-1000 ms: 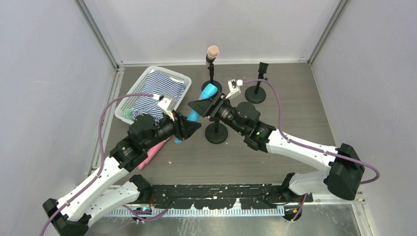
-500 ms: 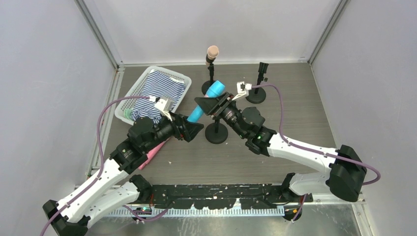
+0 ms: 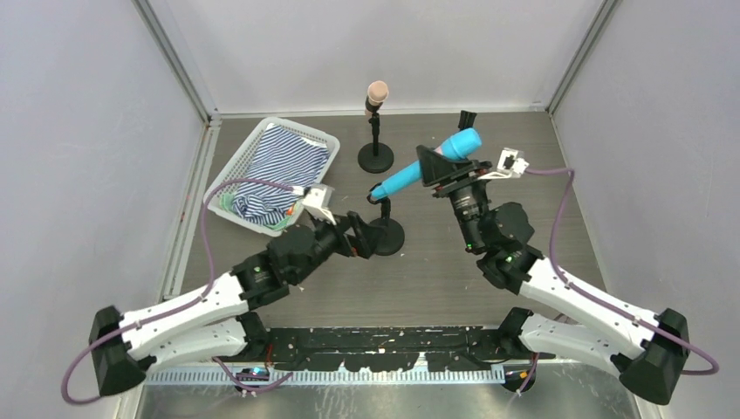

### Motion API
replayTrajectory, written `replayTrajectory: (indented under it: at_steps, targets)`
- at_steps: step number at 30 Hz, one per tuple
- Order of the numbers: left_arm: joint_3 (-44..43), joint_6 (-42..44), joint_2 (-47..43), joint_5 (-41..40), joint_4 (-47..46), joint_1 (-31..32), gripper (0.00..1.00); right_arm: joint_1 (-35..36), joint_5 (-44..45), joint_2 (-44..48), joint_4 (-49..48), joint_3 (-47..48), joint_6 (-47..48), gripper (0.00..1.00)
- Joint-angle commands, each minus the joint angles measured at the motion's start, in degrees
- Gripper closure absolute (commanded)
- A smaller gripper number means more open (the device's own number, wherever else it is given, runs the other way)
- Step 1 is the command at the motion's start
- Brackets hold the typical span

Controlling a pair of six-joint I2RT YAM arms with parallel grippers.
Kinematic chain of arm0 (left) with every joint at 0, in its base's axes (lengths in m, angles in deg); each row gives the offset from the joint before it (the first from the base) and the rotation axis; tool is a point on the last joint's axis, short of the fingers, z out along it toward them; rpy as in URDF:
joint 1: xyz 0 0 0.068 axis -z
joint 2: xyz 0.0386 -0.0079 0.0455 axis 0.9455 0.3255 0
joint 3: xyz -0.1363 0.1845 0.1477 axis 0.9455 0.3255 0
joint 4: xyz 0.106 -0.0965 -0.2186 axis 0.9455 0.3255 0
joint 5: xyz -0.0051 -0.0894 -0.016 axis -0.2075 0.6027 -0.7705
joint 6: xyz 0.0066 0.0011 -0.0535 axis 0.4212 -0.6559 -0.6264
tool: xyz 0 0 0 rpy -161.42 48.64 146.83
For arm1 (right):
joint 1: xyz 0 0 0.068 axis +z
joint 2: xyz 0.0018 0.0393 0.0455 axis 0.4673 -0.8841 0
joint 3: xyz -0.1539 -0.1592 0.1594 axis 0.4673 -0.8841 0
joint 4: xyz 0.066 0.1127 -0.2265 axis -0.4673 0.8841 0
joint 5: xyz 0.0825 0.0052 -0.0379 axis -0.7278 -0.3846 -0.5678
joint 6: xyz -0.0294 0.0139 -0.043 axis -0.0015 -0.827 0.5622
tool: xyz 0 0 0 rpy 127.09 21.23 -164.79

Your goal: Attach the microphones to the stand

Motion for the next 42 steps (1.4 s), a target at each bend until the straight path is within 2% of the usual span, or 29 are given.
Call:
replayTrajectory:
  at_steps: [1, 7, 11, 14, 19, 25, 36, 42]
  targets:
    - [2.2, 6.3, 4.7, -17.6, -15.7, 8.2, 0.0, -1.1, 5.2, 5.7, 1.5, -0.1, 8.3, 0.99]
    - [5.6, 10.0, 14.9, -24.0, -31.2, 8.6, 0.0, -1.6, 4.8, 11.1, 7.7, 0.3, 12.3, 0.99]
    - [4.0, 13.1, 22.8, -24.4, -38.0, 8.6, 0.0, -1.6, 4.7, 13.8, 10.2, 0.2, 13.5, 0.99]
    - [3.8, 15.5, 28.8, -23.0, -46.5, 8.6, 0.0, -1.6, 4.4, 15.2, 12.0, 0.5, 13.9, 0.99]
    - [2.6, 16.5, 35.1, -23.5, -51.6, 8.3, 0.03, -1.6, 3.7, 16.8, 15.0, 0.9, 13.9, 0.99]
    - [1.6, 17.3, 39.7, -23.9, -56.1, 7.6, 0.18, -1.6, 3.5, 18.4, 17.7, 1.0, 14.2, 0.99]
    - [0.8, 16.1, 42.8, -22.6, -57.2, 6.9, 0.74, -1.6, 2.8, 19.8, 17.6, 0.4, 15.8, 0.99]
    - [1.0, 17.0, 42.0, -19.2, -56.9, 6.7, 0.87, -1.6, 1.7, 20.6, 13.2, -1.9, 17.8, 0.99]
